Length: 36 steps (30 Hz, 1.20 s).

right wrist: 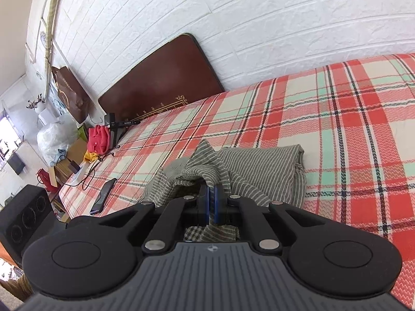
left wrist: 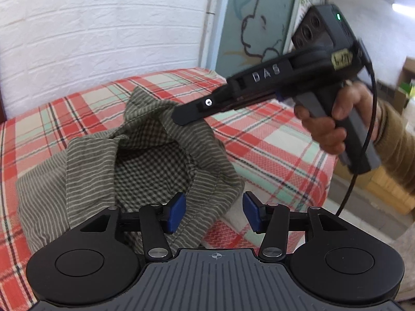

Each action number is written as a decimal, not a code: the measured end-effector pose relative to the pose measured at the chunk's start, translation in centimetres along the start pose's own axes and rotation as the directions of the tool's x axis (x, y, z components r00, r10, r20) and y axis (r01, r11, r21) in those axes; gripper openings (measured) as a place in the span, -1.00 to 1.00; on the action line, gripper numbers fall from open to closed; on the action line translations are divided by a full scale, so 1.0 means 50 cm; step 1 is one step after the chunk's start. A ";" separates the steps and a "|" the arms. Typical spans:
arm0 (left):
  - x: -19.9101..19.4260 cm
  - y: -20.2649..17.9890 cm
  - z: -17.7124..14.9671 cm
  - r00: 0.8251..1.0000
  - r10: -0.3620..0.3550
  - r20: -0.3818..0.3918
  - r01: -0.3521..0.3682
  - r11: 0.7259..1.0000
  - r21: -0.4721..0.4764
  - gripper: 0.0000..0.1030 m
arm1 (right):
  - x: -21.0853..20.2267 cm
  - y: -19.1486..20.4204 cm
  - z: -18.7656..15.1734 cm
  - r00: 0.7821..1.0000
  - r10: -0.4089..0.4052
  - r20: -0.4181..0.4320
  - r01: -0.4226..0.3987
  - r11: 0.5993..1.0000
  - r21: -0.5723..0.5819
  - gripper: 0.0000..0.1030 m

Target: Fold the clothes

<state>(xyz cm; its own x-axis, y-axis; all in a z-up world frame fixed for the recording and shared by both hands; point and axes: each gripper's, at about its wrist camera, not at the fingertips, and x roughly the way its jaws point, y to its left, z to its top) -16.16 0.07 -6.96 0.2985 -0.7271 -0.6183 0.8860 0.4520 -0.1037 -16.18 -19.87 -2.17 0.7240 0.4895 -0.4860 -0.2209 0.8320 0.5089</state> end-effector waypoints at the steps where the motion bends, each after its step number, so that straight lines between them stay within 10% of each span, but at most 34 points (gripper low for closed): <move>1: 0.011 -0.001 0.000 0.999 0.037 -0.025 -0.037 0.999 0.007 -0.32 | -0.001 0.001 0.000 1.000 -0.001 0.002 0.001 1.000 -0.001 -0.92; 2: 0.022 -0.002 -0.001 0.996 0.075 -0.050 -0.074 0.997 0.015 -0.81 | -0.003 0.002 0.000 1.000 -0.002 0.003 0.002 1.000 -0.001 -0.92; 3: 0.030 -0.001 -0.002 0.992 0.102 -0.069 -0.102 0.995 0.017 -0.87 | -0.005 0.001 0.001 1.000 -0.002 0.007 0.002 1.000 0.002 -0.92; 15: -0.035 0.018 -0.044 0.996 0.092 0.011 -0.090 0.986 -0.138 -0.99 | -0.008 -0.054 -0.019 0.999 -0.049 0.025 0.045 0.990 0.131 -0.93; 23: -0.062 -0.003 -0.010 0.994 0.014 0.107 -0.002 0.994 -0.113 0.07 | -0.009 -0.032 -0.019 0.998 -0.058 -0.001 0.058 0.995 0.082 -0.92; 29: 0.036 -0.040 0.020 0.988 0.136 0.069 -0.135 0.991 -0.013 0.08 | -0.011 -0.019 -0.019 0.999 -0.054 -0.004 0.054 0.996 0.074 -0.91; 32: 0.087 -0.058 0.014 0.991 0.134 0.015 -0.134 0.990 0.048 -0.91 | -0.014 -0.019 -0.015 0.998 -0.062 -0.004 0.062 0.996 0.069 -0.91; 36: 0.089 -0.078 -0.003 0.994 0.113 0.013 -0.114 0.987 0.113 -0.91 | -0.001 -0.018 -0.022 0.998 -0.058 -0.030 0.060 0.996 0.058 -0.92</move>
<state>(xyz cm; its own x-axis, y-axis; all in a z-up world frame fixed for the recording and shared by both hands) -18.35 -4.89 -9.42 0.4013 -0.6782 -0.6156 0.8808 0.4700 0.0563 -16.74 -20.37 -3.38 0.7157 0.4479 -0.5359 -0.1386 0.8431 0.5195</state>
